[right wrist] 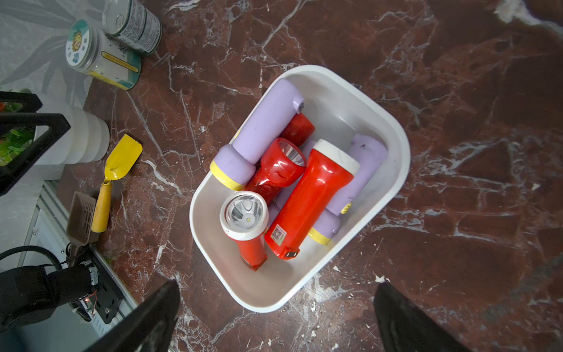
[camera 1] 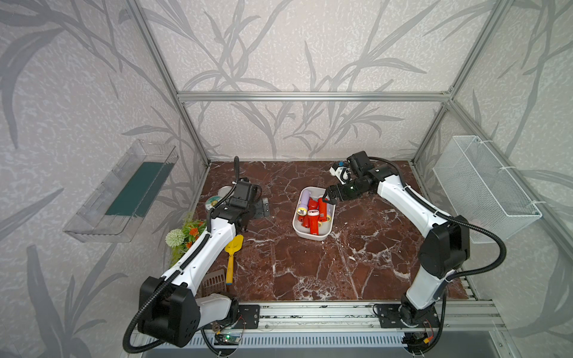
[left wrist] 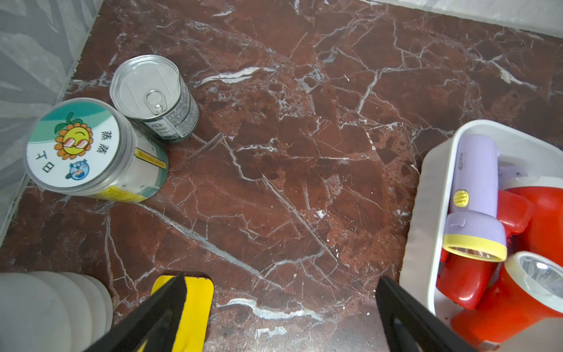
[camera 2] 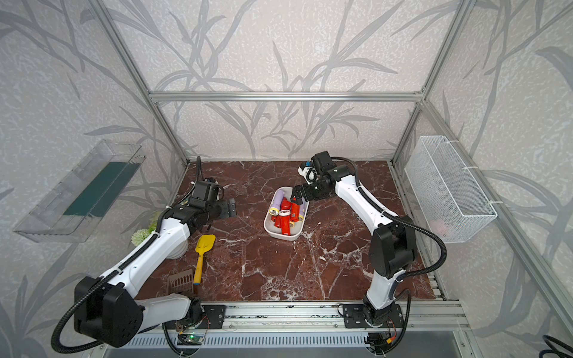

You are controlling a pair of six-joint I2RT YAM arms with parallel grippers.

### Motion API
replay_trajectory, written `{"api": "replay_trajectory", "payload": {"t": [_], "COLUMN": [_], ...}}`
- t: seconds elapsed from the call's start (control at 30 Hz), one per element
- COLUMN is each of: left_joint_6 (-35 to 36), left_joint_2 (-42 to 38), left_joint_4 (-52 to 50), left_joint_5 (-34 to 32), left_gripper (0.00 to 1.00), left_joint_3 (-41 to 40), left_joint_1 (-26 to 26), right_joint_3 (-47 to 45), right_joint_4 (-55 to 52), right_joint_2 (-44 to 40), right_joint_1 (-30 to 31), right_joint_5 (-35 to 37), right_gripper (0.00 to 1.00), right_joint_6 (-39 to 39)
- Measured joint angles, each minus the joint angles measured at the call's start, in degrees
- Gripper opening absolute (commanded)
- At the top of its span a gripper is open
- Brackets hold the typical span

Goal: Put the flashlights into the storage boxes
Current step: Reset both arms

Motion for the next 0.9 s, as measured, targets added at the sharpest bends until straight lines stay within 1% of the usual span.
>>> {"api": "replay_trajectory", "payload": {"t": [0.2, 0.3, 0.37, 0.5, 0.63, 0.77, 0.9], "left_joint_6": [0.1, 0.9, 1.5, 3.4, 6.3, 8.9, 10.5], "left_joint_2": [0.1, 0.8, 1.5, 1.6, 0.1, -2.5, -2.9], "left_joint_4": [4.9, 7.4, 9.1, 14.5, 22.8, 29.4, 34.7], "left_joint_5": [0.0, 0.0, 0.0, -0.3, -1.4, -2.4, -4.2], "left_gripper": [0.99, 0.99, 0.99, 0.99, 0.99, 0.99, 0.99], "left_joint_3": [-3.1, -4.2, -4.9, -7.5, -13.2, -18.9, -21.1], "left_joint_1": [4.0, 5.6, 6.6, 7.9, 8.6, 9.8, 11.2], "right_joint_3": [-0.7, -4.2, -8.3, -20.6, -30.6, -37.6, -44.1], "right_joint_4": [1.5, 5.0, 8.1, 16.8, 24.6, 30.9, 36.6], "right_joint_2": [-0.1, -1.2, -3.0, -10.1, -17.5, -22.9, -26.6], "right_joint_1": [-1.8, -3.2, -4.3, -5.7, -5.9, -7.6, -10.2], "right_joint_5": [3.8, 5.8, 7.3, 10.3, 13.4, 15.2, 17.2], "right_gripper": [0.99, 0.99, 0.99, 0.99, 0.99, 0.99, 0.99], "right_joint_6": [0.0, -0.2, -1.0, -4.2, -6.8, -8.3, -9.7]}}
